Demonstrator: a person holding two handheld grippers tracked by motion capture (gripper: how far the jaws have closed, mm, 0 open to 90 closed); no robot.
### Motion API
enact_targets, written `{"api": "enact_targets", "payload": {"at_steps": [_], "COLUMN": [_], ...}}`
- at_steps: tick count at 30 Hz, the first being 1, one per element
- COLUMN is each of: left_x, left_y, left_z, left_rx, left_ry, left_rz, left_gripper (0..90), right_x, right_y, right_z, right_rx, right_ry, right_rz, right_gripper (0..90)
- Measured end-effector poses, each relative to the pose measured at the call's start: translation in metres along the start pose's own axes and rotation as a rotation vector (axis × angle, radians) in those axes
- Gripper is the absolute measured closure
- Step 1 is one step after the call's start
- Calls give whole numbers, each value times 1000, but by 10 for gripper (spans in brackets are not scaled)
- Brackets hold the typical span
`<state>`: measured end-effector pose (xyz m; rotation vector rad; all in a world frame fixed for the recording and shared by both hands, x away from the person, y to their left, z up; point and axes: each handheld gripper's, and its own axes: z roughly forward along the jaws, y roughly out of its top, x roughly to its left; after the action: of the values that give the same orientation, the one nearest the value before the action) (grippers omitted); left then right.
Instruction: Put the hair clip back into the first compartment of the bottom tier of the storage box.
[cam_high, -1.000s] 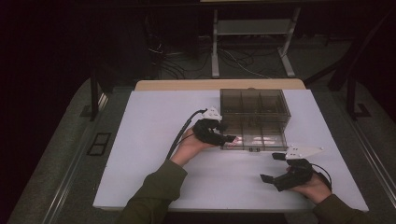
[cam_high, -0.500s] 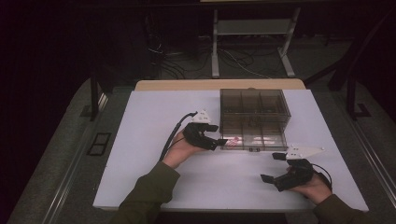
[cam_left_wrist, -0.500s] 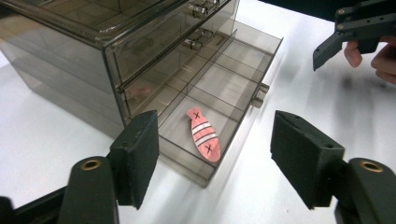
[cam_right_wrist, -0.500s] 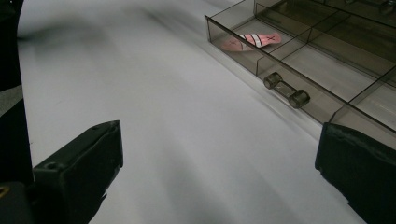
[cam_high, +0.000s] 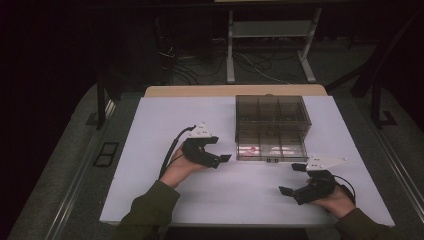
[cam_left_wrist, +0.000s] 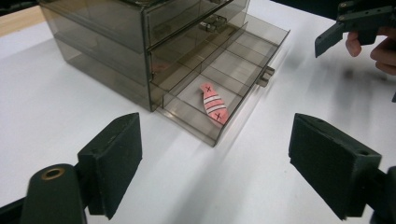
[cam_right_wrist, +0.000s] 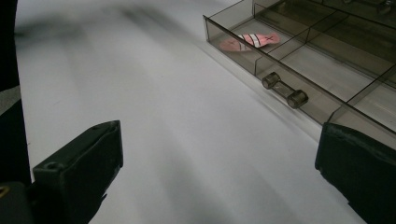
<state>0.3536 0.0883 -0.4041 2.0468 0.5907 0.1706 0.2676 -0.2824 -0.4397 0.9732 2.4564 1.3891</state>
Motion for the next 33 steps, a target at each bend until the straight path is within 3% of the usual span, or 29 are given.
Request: {"api": "enact_targets", "payload": {"at_steps": [9,13,25,33], "left_x": [0,-1,-3,-6], "left_y": [-11,-17,-37,-51], "left_z": [-17,-23,-40,-53], "left_rx": [-39,-37,-56,-55], "left_ry": [27,31,66,66], "left_rz": [-13,-14,-45,-51], "left_gripper": [131,126,73,19], "right_x": [-5,-10,-10,-8], "right_y": [3,4,2,2], "right_z": [2,0,-2,-1], "right_rx": [-16,-33,-28,-15], "right_ry": [20,27,17,15], "right_rz": [-25,-7,-10,-15], "right_gripper": [4,4,4,4]}}
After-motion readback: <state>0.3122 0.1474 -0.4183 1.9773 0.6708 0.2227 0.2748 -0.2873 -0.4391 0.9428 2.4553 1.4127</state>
